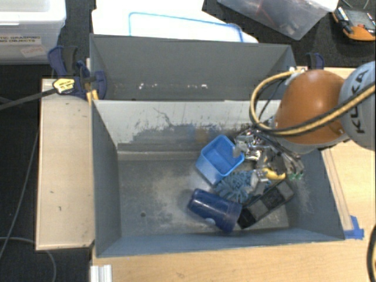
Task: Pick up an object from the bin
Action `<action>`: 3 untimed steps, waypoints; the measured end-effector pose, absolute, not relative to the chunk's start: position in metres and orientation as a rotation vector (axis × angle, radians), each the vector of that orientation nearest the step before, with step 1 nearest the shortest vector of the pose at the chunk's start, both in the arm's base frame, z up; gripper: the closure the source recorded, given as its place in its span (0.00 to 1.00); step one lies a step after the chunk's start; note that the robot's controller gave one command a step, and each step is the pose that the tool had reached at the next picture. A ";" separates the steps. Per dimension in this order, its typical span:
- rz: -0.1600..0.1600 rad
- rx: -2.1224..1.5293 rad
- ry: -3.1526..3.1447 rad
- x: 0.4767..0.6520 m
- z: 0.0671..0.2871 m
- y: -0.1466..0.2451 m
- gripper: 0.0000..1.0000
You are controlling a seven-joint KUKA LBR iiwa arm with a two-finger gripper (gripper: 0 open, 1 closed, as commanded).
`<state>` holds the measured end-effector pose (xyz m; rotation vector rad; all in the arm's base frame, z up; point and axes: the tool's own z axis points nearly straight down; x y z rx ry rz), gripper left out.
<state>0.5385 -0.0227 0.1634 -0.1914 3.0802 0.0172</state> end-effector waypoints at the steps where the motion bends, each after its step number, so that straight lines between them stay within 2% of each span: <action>1: 0.001 -0.679 3.000 0.493 0.219 -0.022 0.00; 2: 0.006 -0.687 3.014 0.521 0.116 -0.092 1.00; 3: 0.006 -0.685 3.014 0.521 0.116 -0.092 1.00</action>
Offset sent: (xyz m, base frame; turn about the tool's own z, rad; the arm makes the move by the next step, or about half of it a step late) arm -0.0181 -0.0695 -0.0481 -0.3281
